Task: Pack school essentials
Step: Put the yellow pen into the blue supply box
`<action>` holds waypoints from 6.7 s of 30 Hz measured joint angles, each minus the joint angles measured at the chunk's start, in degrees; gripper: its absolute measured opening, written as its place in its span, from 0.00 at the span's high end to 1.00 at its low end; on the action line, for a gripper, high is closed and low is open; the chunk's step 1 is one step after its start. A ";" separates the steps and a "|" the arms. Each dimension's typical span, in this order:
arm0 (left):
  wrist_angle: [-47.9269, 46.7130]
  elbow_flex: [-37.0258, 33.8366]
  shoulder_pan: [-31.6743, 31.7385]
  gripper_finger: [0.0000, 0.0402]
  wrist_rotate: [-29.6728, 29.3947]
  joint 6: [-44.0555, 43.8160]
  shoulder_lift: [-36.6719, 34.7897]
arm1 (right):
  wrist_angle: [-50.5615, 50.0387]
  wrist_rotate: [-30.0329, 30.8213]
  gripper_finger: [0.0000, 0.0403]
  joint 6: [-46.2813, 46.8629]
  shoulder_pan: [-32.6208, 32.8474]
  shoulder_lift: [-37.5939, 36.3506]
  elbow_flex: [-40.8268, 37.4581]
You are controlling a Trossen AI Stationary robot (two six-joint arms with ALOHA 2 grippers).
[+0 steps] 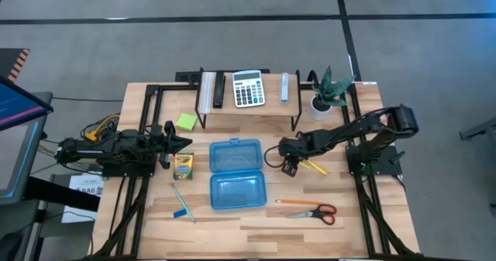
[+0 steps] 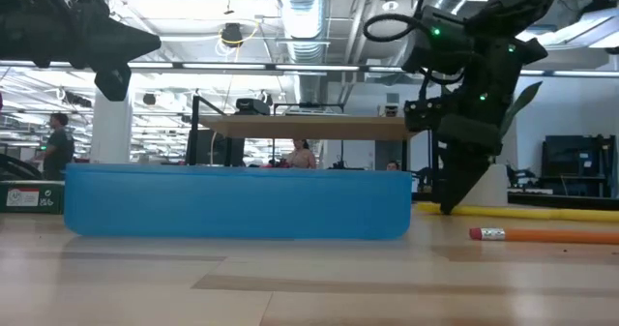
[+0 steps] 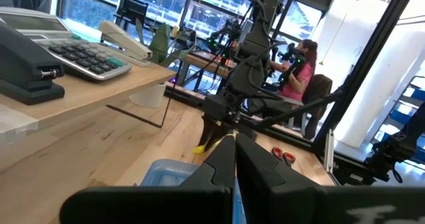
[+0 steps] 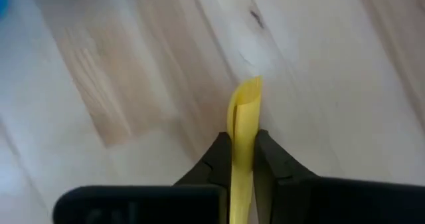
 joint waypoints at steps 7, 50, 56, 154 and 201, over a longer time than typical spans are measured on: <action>0.00 0.00 -0.02 1.00 0.00 0.00 0.00 | 0.00 -0.11 0.90 0.04 0.12 -0.01 0.02; -0.03 0.00 -0.02 1.00 0.04 0.00 0.00 | -10.71 -3.28 0.90 -4.28 9.12 -0.21 15.47; -0.09 0.00 -0.02 1.00 0.07 0.00 0.00 | -13.34 -4.53 0.81 -4.27 14.34 -0.21 15.47; -0.38 -0.02 0.00 1.00 2.44 -0.22 -0.02 | 2.33 -0.79 0.87 2.78 37.39 -7.26 14.93; 3.89 -0.02 0.00 1.00 0.62 0.79 -0.01 | -14.88 3.57 0.56 16.79 51.72 29.69 48.94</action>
